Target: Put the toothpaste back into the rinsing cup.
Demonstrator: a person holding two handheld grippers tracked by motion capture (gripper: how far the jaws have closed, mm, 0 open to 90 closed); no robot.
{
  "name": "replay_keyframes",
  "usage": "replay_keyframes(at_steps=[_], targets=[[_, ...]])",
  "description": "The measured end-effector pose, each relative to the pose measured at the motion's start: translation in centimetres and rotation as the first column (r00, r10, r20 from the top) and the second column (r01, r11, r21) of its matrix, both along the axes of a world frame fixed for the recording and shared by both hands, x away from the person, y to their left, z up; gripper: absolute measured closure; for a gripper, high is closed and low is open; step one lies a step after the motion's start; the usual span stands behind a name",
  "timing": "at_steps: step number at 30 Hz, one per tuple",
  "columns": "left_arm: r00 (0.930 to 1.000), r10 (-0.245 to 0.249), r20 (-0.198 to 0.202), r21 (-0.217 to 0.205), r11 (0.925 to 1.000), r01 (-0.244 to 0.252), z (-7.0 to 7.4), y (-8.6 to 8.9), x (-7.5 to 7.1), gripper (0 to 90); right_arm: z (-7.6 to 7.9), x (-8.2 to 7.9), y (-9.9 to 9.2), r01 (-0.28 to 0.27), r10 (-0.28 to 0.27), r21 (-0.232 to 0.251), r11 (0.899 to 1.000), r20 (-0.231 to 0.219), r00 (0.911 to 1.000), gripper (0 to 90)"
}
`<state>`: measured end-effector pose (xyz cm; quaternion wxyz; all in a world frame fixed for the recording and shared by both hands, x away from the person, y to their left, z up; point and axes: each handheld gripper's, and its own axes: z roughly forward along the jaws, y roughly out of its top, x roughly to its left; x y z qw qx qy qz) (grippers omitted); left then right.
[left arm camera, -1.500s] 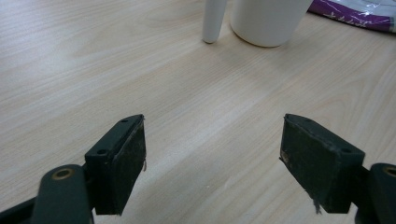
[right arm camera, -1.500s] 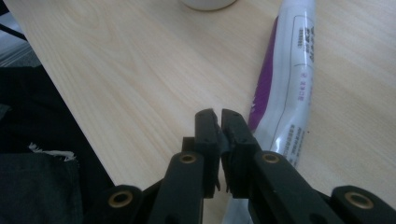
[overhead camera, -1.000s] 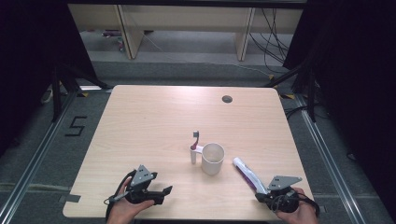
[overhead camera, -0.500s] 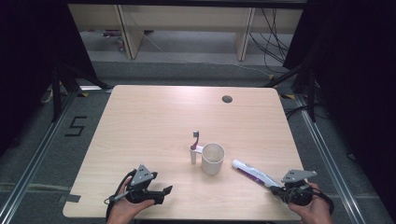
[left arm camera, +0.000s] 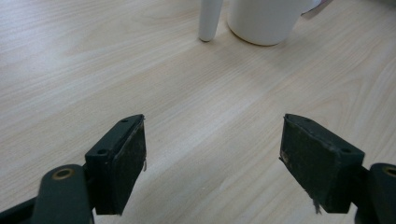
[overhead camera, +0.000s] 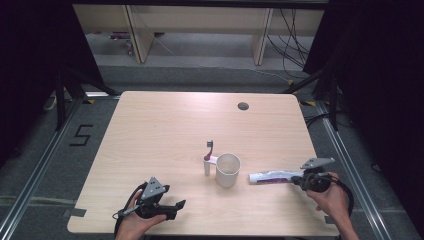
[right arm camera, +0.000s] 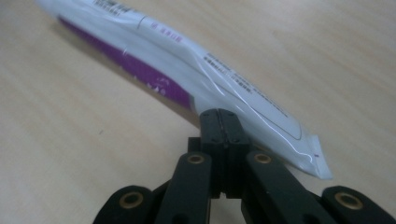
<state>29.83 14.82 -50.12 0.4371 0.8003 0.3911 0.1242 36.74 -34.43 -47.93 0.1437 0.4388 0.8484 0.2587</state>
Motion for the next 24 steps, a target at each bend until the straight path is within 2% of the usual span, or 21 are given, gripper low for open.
replay_keyframes(at_steps=[1, 2, 4, 5, 6, 9, 10, 11, 12, 13, 14, 15, 16, 17, 18, 19, 20, 21, 24], targets=[[1.0000, -0.008, -0.001, 0.011, 0.9999, 0.008, 0.0, 0.1, 0.0, 22.1, -0.1, 0.4, 0.1, 0.013, -0.013, 0.005, 1.000, 0.001, 0.9999, 90.0], [1.0000, 0.001, -0.003, -0.002, 1.0000, -0.001, -0.1, -0.1, -0.1, 22.1, 0.1, 1.6, 0.2, 0.020, -0.020, -0.003, 1.000, -0.002, 0.9998, 90.0], [1.0000, -0.002, -0.001, -0.003, 1.0000, 0.002, -0.1, 0.0, -0.1, 22.1, 0.2, 2.1, 0.3, 0.026, -0.026, 0.001, 1.000, -0.013, 0.9996, 90.0], [1.0000, -0.008, -0.003, 0.012, 0.9999, 0.008, 0.0, 0.0, 0.0, 22.1, 0.3, 3.2, 0.6, 0.041, -0.041, 0.005, 0.999, -0.019, 0.9990, 90.0], [1.0000, 0.004, 0.000, -0.003, 1.0000, -0.004, 0.0, -0.1, -0.1, 22.1, 0.0, 3.6, 0.7, 0.037, -0.037, 0.011, 0.999, 0.015, 0.9992, 90.0], [1.0000, 0.001, -0.003, -0.001, 1.0000, -0.001, -0.1, -0.1, -0.1, 22.1, 0.2, 4.4, 0.8, 0.044, -0.044, -0.001, 0.999, 0.003, 0.9990, 90.0], [1.0000, 0.005, -0.006, -0.010, 0.9999, -0.005, -0.1, -0.2, -0.1, 22.1, 0.4, 5.3, 1.0, 0.039, -0.039, -0.005, 0.999, 0.001, 0.9992, 90.0], [1.0000, 0.004, -0.003, -0.015, 0.9999, -0.004, -0.1, -0.2, -0.1, 22.1, 0.2, 5.6, 1.0, 0.029, -0.029, -0.009, 1.000, 0.020, 0.9994, 90.0], [1.0000, 0.004, -0.003, -0.015, 0.9999, -0.004, -0.1, -0.2, -0.1, 22.1, 0.2, 5.6, 1.0, 0.029, -0.029, -0.009, 1.000, 0.020, 0.9994, 90.0], [1.0000, -0.006, -0.004, 0.013, 0.9999, 0.006, 0.0, -0.1, -0.1, 22.1, 0.4, 5.8, 1.1, 0.036, -0.036, -0.008, 0.999, 0.000, 0.9994, 90.0], [1.0000, -0.002, -0.004, -0.001, 1.0000, 0.002, -0.1, -0.1, -0.1, 22.1, 0.2, 6.3, 1.4, 0.045, -0.045, 0.002, 0.999, 0.009, 0.9989, 90.0], [1.0000, -0.009, -0.001, 0.014, 0.9999, 0.009, 0.0, 0.0, 0.0, 22.1, 0.4, 6.5, 1.5, 0.045, -0.045, -0.015, 0.999, -0.009, 0.9989, 90.0], [1.0000, 0.003, 0.000, -0.020, 0.9998, -0.003, -0.1, -0.3, -0.1, 22.1, 0.4, 6.9, 1.6, 0.039, -0.039, -0.015, 0.999, 0.000, 0.9992, 90.0], [1.0000, 0.003, 0.000, -0.019, 0.9998, -0.003, -0.1, -0.3, -0.1, 22.1, 0.2, 7.2, 1.7, 0.041, -0.041, -0.006, 0.999, 0.017, 0.9990, 90.0], [1.0000, 0.001, 0.004, 0.000, 1.0000, -0.001, -0.1, -0.2, -0.1, 22.1, 0.4, 7.3, 1.9, 0.049, -0.049, -0.011, 0.999, -0.009, 0.9987, 90.0], [0.9999, -0.011, 0.004, 0.010, 0.9999, 0.011, -0.1, -0.1, -0.1, 22.1, 0.2, 7.7, 2.1, 0.046, -0.046, -0.019, 0.999, 0.002, 0.9989, 90.0], [0.9999, -0.013, 0.003, 0.010, 0.9999, 0.012, -0.1, -0.1, -0.1, 22.1, 0.1, 7.9, 2.4, 0.062, -0.062, 0.001, 0.998, 0.005, 0.9981, 90.0], [1.0000, -0.009, 0.001, 0.010, 0.9999, 0.009, 0.0, -0.1, 0.0, 22.1, 0.2, 8.5, 2.6, 0.058, -0.058, -0.018, 0.998, -0.020, 0.9981, 90.0], [1.0000, -0.010, -0.002, -0.001, 1.0000, 0.010, 0.0, -0.1, -0.2, 22.1, -0.3, 9.2, 3.1, 0.055, -0.055, -0.021, 0.998, -0.005, 0.9985, 90.0]])
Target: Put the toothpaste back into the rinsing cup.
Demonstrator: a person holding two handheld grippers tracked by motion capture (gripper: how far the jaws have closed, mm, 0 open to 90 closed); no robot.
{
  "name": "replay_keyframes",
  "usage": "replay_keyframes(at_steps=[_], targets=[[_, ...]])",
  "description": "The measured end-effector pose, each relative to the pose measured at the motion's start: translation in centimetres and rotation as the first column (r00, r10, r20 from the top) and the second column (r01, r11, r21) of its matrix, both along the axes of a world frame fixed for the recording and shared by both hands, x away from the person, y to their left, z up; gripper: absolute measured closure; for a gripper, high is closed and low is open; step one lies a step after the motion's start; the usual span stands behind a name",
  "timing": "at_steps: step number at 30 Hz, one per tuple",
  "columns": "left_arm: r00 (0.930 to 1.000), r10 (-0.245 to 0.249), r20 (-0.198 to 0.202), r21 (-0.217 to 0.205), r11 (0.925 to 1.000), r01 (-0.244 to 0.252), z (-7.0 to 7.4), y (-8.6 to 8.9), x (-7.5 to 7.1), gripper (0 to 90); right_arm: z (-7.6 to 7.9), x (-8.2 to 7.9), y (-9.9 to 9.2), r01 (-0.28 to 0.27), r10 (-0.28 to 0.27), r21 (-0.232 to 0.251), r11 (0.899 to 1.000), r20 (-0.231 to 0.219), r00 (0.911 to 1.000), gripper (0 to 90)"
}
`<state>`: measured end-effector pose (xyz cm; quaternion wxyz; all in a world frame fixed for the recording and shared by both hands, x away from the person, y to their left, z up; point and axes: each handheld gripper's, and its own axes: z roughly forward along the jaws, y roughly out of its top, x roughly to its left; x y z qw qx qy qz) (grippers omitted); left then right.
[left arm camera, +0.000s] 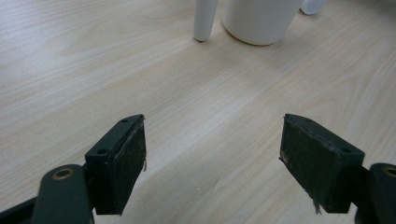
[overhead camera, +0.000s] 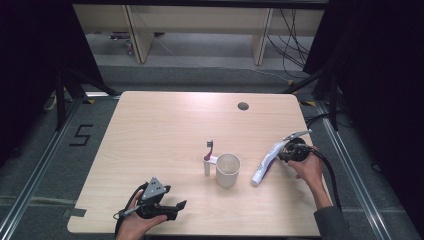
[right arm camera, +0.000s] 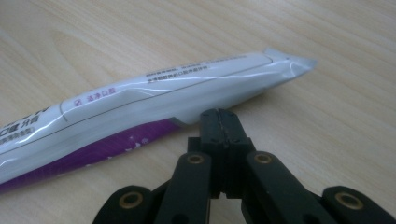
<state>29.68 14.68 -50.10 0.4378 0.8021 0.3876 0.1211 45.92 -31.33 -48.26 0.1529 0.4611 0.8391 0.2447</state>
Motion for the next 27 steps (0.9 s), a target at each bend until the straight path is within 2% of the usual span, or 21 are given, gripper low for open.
replay_keyframes(at_steps=[2, 4, 5, 8, 9, 10, 11, 12, 13, 15, 16, 18, 19, 20, 21, 23, 24, 25, 26, 27], targets=[[1.0000, 0.000, 0.002, 0.006, 1.0000, 0.000, 0.0, 0.1, 0.0, 22.1, -0.1, 0.2, 0.2, -0.006, 0.006, -0.011, 1.000, -0.006, 1.0000, 90.0], [0.9999, 0.013, 0.003, -0.017, 0.9998, -0.013, -0.1, -0.1, 0.0, 22.1, -0.2, 0.4, 0.6, 0.016, -0.016, 0.005, 1.000, -0.019, 0.9997, 90.0], [1.0000, -0.001, 0.000, 0.007, 1.0000, 0.001, 0.0, 0.1, 0.0, 22.1, -0.5, 0.8, 0.9, 0.006, -0.006, 0.005, 1.000, 0.003, 1.0000, 89.8], [1.0000, 0.000, 0.006, 0.008, 1.0000, 0.000, -0.1, 0.1, 0.1, 22.5, -0.4, 1.0, 1.1, 0.014, -0.014, -0.006, 1.000, 0.005, 0.9999, 89.6], [0.9999, 0.011, -0.001, -0.019, 0.9998, -0.011, -0.1, -0.1, 0.0, 22.5, -0.5, 1.2, 1.4, 0.008, -0.008, 0.017, 1.000, 0.022, 0.9997, 89.4], [0.9999, 0.011, 0.000, -0.017, 0.9998, -0.011, -0.1, -0.1, 0.0, 22.5, -0.5, 1.2, 1.4, 0.008, -0.008, 0.017, 1.000, 0.022, 0.9997, 89.4], [1.0000, -0.005, 0.003, 0.013, 0.9999, 0.005, -0.1, 0.1, 0.1, 22.5, -0.2, 1.4, 1.6, 0.017, -0.017, -0.003, 1.000, 0.015, 0.9997, 89.2], [1.0000, -0.005, 0.003, 0.013, 0.9999, 0.005, -0.1, 0.1, 0.1, 22.5, -0.2, 1.5, 1.7, 0.006, -0.006, -0.006, 1.000, 0.019, 0.9998, 89.1], [1.0000, 0.000, 0.004, 0.010, 0.9999, 0.000, -0.1, 0.0, 0.1, 22.5, -0.2, 1.5, 2.0, 0.018, -0.019, 0.021, 1.000, 0.023, 0.9996, 88.8], [1.0000, 0.000, 0.005, 0.013, 0.9999, -0.001, -0.1, 0.0, 0.1, 22.5, -0.2, 1.6, 2.0, 0.007, -0.007, 0.009, 1.000, 0.025, 0.9997, 88.5], [1.0000, 0.002, 0.000, -0.009, 1.0000, -0.002, -0.1, -0.1, 0.0, 22.5, -0.1, 1.6, 2.3, 0.017, -0.017, 0.015, 1.000, 0.003, 0.9999, 86.6], [1.0000, 0.002, 0.003, -0.005, 1.0000, -0.002, -0.1, -0.1, 0.0, 22.5, 0.1, 1.7, 2.2, 0.008, -0.008, 0.002, 1.000, -0.002, 1.0000, 85.6], [1.0000, 0.010, 0.001, -0.014, 0.9999, -0.010, 0.0, -0.1, 0.1, 22.5, 0.3, 1.6, 2.2, 0.025, -0.025, 0.004, 1.000, -0.011, 0.9996, 81.0], [1.0000, 0.010, 0.001, -0.014, 0.9999, -0.010, 0.0, -0.1, 0.1, 22.5, 0.2, 1.6, 2.2, 0.040, -0.040, 0.020, 0.999, 0.005, 0.9992, 77.2], [1.0000, 0.006, 0.002, -0.008, 1.0000, -0.006, 0.0, 0.0, 0.0, 22.5, 0.4, 1.5, 2.2, 0.051, -0.050, 0.019, 0.999, -0.015, 0.9986, 74.0], [1.0000, 0.007, 0.000, -0.008, 0.9999, -0.007, 0.0, 0.0, 0.0, 22.5, 0.7, 1.3, 2.2, 0.052, -0.051, 0.031, 0.998, -0.028, 0.9983, 70.4], [1.0000, 0.005, 0.002, -0.005, 1.0000, -0.005, 0.0, 0.1, 0.1, 22.5, 1.0, 1.1, 2.2, 0.059, -0.058, 0.049, 0.997, -0.006, 0.9983, 65.2], [1.0000, 0.009, 0.003, -0.006, 0.9999, -0.009, 0.0, 0.0, 0.1, 22.5, 1.3, 0.8, 2.4, 0.086, -0.085, 0.071, 0.994, -0.011, 0.9963, 62.1], [1.0000, 0.007, 0.003, -0.006, 1.0000, -0.007, 0.0, 0.0, 0.1, 22.5, 1.3, 0.7, 2.5, 0.089, -0.091, 0.096, 0.991, 0.012, 0.9958, 58.4], [1.0000, 0.004, 0.004, -0.003, 1.0000, -0.004, 0.0, 0.1, 0.1, 22.5, 1.7, 0.4, 2.6, 0.100, -0.098, 0.094, 0.991, -0.022, 0.9950, 54.0]])
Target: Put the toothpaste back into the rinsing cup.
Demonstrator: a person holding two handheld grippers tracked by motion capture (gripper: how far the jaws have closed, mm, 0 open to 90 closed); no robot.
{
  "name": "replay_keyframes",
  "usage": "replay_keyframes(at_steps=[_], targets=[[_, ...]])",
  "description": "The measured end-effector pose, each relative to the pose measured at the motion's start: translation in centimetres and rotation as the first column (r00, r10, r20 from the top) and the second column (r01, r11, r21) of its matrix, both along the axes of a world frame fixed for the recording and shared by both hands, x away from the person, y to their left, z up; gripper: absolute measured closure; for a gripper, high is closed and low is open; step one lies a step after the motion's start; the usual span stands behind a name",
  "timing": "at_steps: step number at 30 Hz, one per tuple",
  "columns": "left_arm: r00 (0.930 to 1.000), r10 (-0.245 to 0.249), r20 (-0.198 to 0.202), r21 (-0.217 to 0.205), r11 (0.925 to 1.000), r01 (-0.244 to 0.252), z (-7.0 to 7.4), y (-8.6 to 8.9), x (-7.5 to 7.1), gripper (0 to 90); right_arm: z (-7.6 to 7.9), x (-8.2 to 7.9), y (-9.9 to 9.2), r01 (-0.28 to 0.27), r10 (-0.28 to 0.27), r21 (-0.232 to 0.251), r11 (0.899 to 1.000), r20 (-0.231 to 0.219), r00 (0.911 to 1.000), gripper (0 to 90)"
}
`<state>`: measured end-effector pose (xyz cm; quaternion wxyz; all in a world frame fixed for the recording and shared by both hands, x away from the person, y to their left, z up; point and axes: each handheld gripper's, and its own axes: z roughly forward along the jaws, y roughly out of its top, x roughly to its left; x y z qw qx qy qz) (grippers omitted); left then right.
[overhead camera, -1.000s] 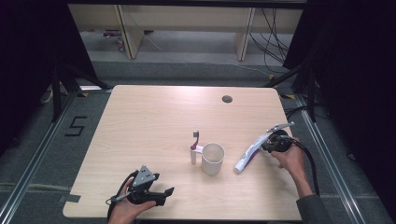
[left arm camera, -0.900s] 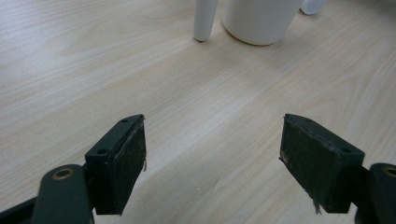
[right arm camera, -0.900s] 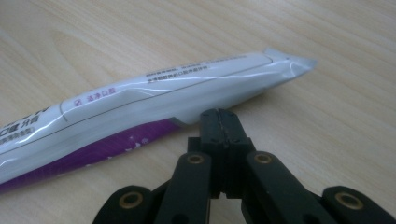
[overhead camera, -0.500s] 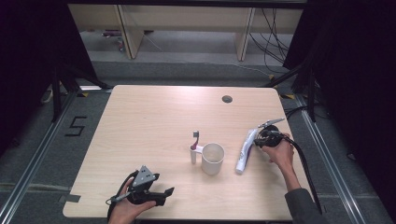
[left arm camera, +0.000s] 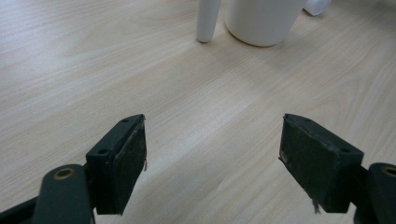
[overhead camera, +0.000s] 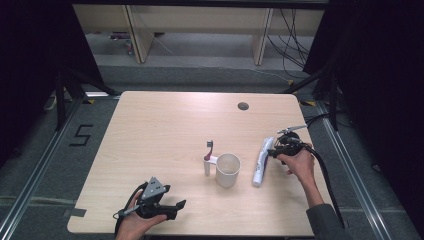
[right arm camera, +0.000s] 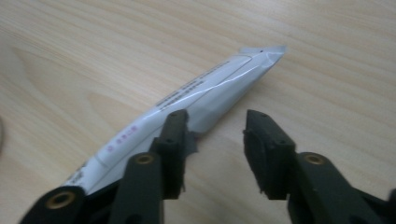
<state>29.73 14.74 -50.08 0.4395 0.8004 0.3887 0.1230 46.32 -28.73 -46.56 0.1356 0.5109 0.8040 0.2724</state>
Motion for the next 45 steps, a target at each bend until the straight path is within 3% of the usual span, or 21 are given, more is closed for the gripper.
replay_keyframes(at_steps=[3, 5, 6, 8, 9, 11, 13, 15, 16, 22, 23, 25, 29, 30, 31, 32, 36, 38, 41, 42, 45], targets=[[0.9999, 0.010, 0.002, -0.010, 0.9999, -0.010, -0.1, -0.2, 0.0, 22.5, 0.7, -0.7, 0.7, 0.047, -0.046, 0.064, 0.997, -0.011, 0.9989, 41.5], [1.0000, -0.003, -0.003, 0.008, 1.0000, 0.003, 0.0, 0.0, 0.0, 22.5, 0.6, -0.7, 0.9, 0.056, -0.055, 0.065, 0.996, -0.023, 0.9982, 38.6], [1.0000, 0.004, -0.001, -0.004, 1.0000, -0.004, 0.0, -0.1, -0.1, 22.5, 0.3, -0.5, 1.3, 0.027, -0.026, 0.035, 0.999, -0.028, 0.9993, 37.0], [1.0000, -0.001, 0.003, -0.003, 1.0000, 0.001, 0.0, 0.0, 0.0, 22.5, 0.4, -0.8, 1.6, 0.040, -0.038, 0.044, 0.998, -0.048, 0.9981, 36.1], [1.0000, 0.001, 0.004, -0.007, 1.0000, -0.001, 0.0, 0.0, 0.1, 22.5, 0.1, -0.7, 1.8, 0.013, -0.011, 0.043, 0.999, -0.043, 0.9990, 35.1], [1.0000, -0.005, -0.005, 0.009, 0.9999, 0.005, 0.0, 0.1, 0.0, 22.5, -0.2, -1.0, 2.6, 0.054, -0.050, 0.060, 0.997, -0.068, 0.9964, 34.8], [1.0000, 0.005, -0.004, -0.009, 0.9999, -0.005, -0.1, -0.1, 0.0, 22.5, -0.2, -0.9, 2.7, 0.031, -0.027, 0.047, 0.998, -0.075, 0.9968, 34.5], [1.0000, -0.003, 0.002, 0.017, 0.9999, 0.003, -0.1, 0.0, 0.1, 22.5, -0.4, -0.9, 2.9, 0.056, -0.052, 0.041, 0.998, -0.083, 0.9951, 33.6], [1.0000, -0.002, -0.003, -0.001, 1.0000, 0.002, -0.1, -0.2, 0.0, 22.5, -0.5, -0.9, 2.9, 0.058, -0.056, 0.033, 0.998, -0.076, 0.9956, 33.5], [0.9999, -0.010, -0.004, 0.012, 0.9999, 0.010, 0.0, -0.1, 0.0, 22.5, -1.1, -0.7, 3.3, 0.052, -0.049, 0.024, 0.998, -0.105, 0.9932, 33.1], [1.0000, -0.008, -0.003, 0.007, 0.9999, 0.008, 0.0, -0.1, 0.0, 22.5, -1.2, -0.8, 3.7, 0.069, -0.064, 0.033, 0.997, -0.142, 0.9877, 33.4], [1.0000, -0.008, -0.004, 0.012, 0.9999, 0.009, 0.0, -0.1, 0.0, 22.5, -1.3, -0.7, 3.6, 0.059, -0.056, 0.028, 0.998, -0.118, 0.9914, 33.8], [0.9999, -0.016, -0.006, 0.019, 0.9997, 0.016, -0.1, -0.1, 0.0, 22.5, -1.1, -0.8, 3.3, 0.024, -0.024, -0.003, 1.000, -0.123, 0.9921, 42.8], [1.0000, -0.002, 0.002, -0.008, 1.0000, 0.002, -0.2, -0.3, 0.0, 22.5, -1.0, -0.8, 3.2, -0.004, 0.001, -0.019, 1.000, -0.126, 0.9920, 45.5], [0.9999, -0.012, -0.001, 0.012, 0.9999, 0.012, -0.1, -0.2, 0.0, 22.6, -1.0, -0.7, 3.0, -0.015, 0.011, -0.025, 1.000, -0.125, 0.9920, 46.8], [0.9999, -0.013, -0.001, 0.026, 0.9996, 0.013, -0.1, -0.1, 0.0, 22.5, -0.7, -0.9, 3.3, 0.049, -0.052, -0.025, 0.998, -0.182, 0.9819, 49.7], [1.0000, -0.006, -0.001, 0.002, 1.0000, 0.006, -0.1, -0.2, 0.0, 22.5, -0.6, -0.9, 2.9, 0.035, -0.042, -0.041, 0.999, -0.182, 0.9824, 55.2], [0.9999, -0.016, -0.003, 0.016, 0.9997, 0.016, -0.1, -0.2, -0.1, 22.6, -0.4, -0.7, 2.3, -0.013, 0.004, -0.046, 0.999, -0.179, 0.9839, 58.3], [1.0000, -0.006, -0.004, 0.001, 1.0000, 0.006, -0.2, -0.4, -0.1, 22.6, -0.5, -0.7, 2.3, -0.004, -0.007, -0.056, 0.998, -0.189, 0.9820, 59.1], [0.9999, -0.016, -0.002, 0.021, 0.9996, 0.016, -0.2, -0.3, -0.1, 22.6, -0.5, -0.6, 2.3, -0.001, -0.011, -0.063, 0.998, -0.197, 0.9803, 59.0], [0.9997, -0.024, -0.002, 0.022, 0.9995, 0.024, -0.1, -0.3, -0.1, 22.6, -0.4, -0.4, 2.4, 0.002, -0.035, -0.135, 0.991, -0.242, 0.9697, 58.2]])
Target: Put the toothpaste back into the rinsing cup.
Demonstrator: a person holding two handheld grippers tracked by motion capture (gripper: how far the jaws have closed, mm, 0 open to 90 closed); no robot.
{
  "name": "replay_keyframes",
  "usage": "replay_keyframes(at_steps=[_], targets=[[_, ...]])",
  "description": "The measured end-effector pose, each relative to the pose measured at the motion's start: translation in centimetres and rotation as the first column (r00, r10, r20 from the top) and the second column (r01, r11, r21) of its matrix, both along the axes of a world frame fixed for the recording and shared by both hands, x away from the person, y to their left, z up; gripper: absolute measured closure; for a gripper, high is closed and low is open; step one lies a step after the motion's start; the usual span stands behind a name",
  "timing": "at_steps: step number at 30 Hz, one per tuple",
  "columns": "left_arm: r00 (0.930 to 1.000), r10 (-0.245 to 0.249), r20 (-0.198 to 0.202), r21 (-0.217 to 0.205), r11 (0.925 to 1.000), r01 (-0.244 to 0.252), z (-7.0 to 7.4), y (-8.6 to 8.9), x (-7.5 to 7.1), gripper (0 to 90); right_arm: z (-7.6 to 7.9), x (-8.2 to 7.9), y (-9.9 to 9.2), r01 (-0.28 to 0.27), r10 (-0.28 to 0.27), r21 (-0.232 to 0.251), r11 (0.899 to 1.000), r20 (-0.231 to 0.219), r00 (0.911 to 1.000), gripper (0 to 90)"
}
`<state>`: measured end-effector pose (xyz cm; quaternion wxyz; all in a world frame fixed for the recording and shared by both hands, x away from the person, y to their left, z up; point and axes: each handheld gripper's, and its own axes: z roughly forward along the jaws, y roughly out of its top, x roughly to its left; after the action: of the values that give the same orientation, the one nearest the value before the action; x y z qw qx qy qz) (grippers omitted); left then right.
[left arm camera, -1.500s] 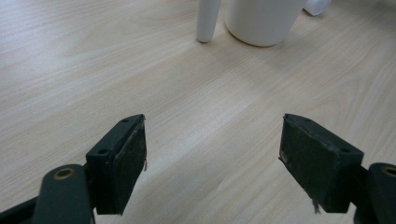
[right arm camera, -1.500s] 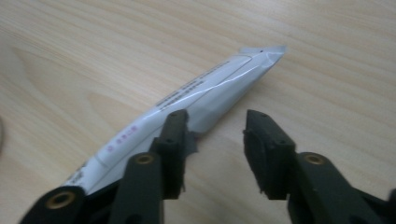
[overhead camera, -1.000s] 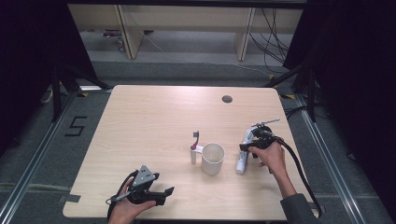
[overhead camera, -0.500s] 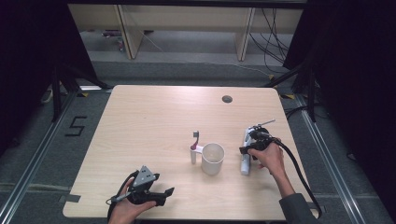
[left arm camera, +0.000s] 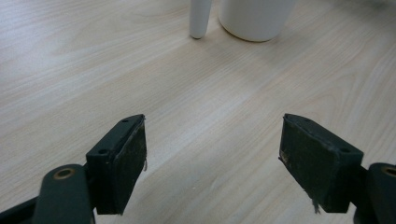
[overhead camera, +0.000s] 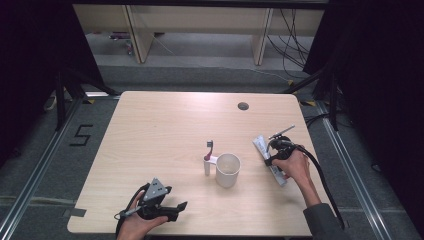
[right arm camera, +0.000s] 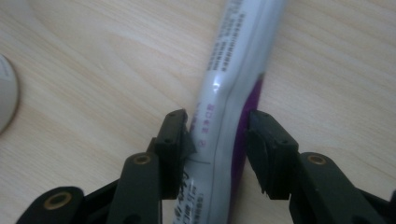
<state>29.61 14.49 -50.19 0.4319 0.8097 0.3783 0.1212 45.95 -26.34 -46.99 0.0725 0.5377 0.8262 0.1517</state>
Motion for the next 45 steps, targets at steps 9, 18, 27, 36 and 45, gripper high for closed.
replay_keyframes(at_steps=[9, 18, 27, 36, 45], targets=[[1.0000, -0.002, -0.002, 0.001, 1.0000, 0.002, 0.04, -0.01, -0.02, 23.1, 0.20, 0.47, -0.08, -0.087, 0.087, -0.061, 0.994, 0.007, 0.9962, 69.8], [1.0000, -0.002, -0.005, 0.001, 1.0000, 0.002, -0.10, -0.05, 0.07, 23.2, 0.33, 0.59, -0.42, -0.159, 0.155, -0.072, 0.985, -0.059, 0.9862, 76.4], [1.0000, 0.003, 0.000, 0.001, 1.0000, -0.003, -0.04, -0.07, 0.00, 23.2, 0.20, 0.36, -0.34, -0.235, 0.223, -0.082, 0.969, -0.129, 0.9662, 76.4], [1.0000, 0.003, -0.002, 0.007, 1.0000, -0.003, -0.08, -0.06, 0.03, 23.2, 0.00, 0.52, -0.17, -0.241, 0.226, -0.093, 0.966, -0.144, 0.9633, 76.4], [1.0000, 0.002, 0.006, 0.006, 1.0000, -0.002, -0.11, -0.06, 0.12, 23.2, -0.17, 0.91, -0.04, -0.272, 0.253, -0.103, 0.957, -0.164, 0.9533, 76.5]])
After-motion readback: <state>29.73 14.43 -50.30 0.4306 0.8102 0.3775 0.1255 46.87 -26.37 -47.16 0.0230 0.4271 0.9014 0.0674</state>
